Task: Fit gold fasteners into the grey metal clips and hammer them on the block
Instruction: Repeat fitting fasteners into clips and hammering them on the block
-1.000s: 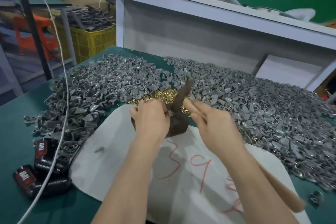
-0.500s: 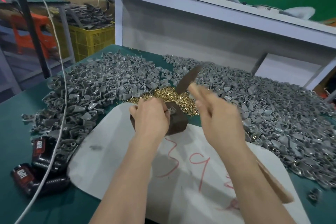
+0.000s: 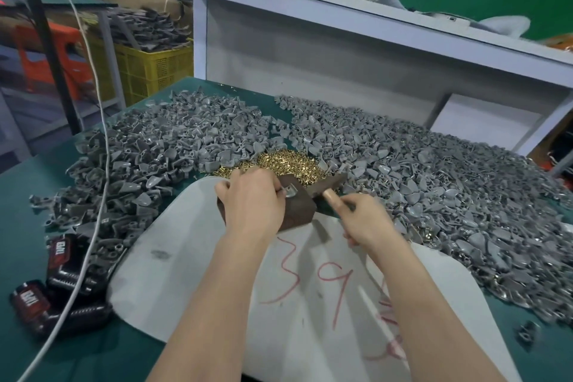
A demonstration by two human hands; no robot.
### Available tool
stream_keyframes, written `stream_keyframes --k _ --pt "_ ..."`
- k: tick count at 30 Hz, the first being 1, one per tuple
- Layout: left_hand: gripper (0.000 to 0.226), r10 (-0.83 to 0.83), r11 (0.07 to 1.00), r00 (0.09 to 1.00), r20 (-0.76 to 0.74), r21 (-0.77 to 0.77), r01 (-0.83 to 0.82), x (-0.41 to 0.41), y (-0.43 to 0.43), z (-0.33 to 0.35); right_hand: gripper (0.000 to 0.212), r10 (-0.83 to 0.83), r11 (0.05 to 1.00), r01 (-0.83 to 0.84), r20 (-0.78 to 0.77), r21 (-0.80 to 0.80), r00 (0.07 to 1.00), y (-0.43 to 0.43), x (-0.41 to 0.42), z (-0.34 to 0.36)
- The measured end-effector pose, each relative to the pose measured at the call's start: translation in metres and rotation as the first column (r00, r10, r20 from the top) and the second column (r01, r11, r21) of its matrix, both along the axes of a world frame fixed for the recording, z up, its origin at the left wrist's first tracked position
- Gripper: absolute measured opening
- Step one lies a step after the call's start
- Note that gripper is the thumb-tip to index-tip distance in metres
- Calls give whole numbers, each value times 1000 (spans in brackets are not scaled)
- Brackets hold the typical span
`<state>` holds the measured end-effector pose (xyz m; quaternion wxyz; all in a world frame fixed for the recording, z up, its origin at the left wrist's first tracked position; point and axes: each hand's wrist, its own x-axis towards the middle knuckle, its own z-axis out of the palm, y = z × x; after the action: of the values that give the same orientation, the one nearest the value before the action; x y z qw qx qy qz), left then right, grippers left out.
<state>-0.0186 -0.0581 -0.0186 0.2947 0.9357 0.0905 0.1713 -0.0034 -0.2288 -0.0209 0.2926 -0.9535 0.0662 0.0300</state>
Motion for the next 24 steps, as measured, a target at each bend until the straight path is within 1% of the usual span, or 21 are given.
stream_keyframes --k 2,3,4,5,6,7,9,10,11,12,13,14,15,16,17,18,19,21,22,23,24 --pt "13 1 1000 1000 11 -3 -1 0 0 1 50 19 969 -4 55 -247 998 2 -1 -4" --pt "13 0 1000 1000 15 -2 0 -1 0 1 50 26 941 13 109 -339 994 3 -1 -4" --pt "13 -6 1000 1000 18 0 6 -1 -1 1 45 31 931 35 173 -364 984 4 -1 -4" --pt "13 -17 1000 1000 26 1 17 -1 -1 1 39 48 949 33 246 -314 968 6 -1 -2" --pt "12 -33 999 999 36 -1 33 -2 -3 1 36 85 976 -19 302 -217 949 9 -2 1" --pt "12 -52 999 997 47 -4 53 -2 -4 1 36 140 989 -116 336 -89 932 13 -2 5" --pt "12 -94 995 994 61 -18 95 -2 -8 3 30 266 939 -318 314 127 912 26 -2 11" --pt "12 -107 993 992 64 -36 110 -1 -8 4 23 287 924 -346 306 162 908 30 1 13" --pt "14 -107 991 992 71 -73 112 -1 -8 4 19 243 935 -312 335 169 910 30 6 15" --pt "17 -89 986 992 90 -133 101 0 -6 5 17 130 955 -222 398 195 908 25 13 19" --pt "21 -54 974 991 122 -211 79 0 -5 7 17 -46 965 -81 464 249 884 17 21 25" --pt "22 -1 952 987 162 -302 51 1 -3 8 21 -234 944 74 493 322 838 8 29 32" --pt "22 60 916 977 204 -401 27 0 0 10 32 -372 909 208 475 362 797 0 37 37" --pt "19 120 864 962 245 -503 20 0 1 13 48 -437 893 331 406 306 802 -5 43 39" --pt "17 178 801 943 281 -598 27 -1 3 15 62 -434 901 400 336 171 836 -3 46 39" --pt "17 236 734 923 305 -679 37 -2 5 17 69 -378 922 385 311 43 872 7 46 37" --pt "19 294 662 904 311 -748 42 -2 8 18 69 -280 951 307 333 -32 900 23 46 33" --pt "26 407 498 869 283 -866 49 -2 14 18 53 19 999 4 420 -55 907 63 44 26" --pt "28 458 411 852 254 -910 50 -1 18 18 41 195 981 -178 417 -78 888 85 42 24" --pt "28 502 334 837 218 -941 45 0 22 18 34 346 938 -328 371 -111 862 105 42 22" --pt "26 536 274 824 182 -961 34 2 26 17 32 460 888 -434 302 -151 835 125 44 21"
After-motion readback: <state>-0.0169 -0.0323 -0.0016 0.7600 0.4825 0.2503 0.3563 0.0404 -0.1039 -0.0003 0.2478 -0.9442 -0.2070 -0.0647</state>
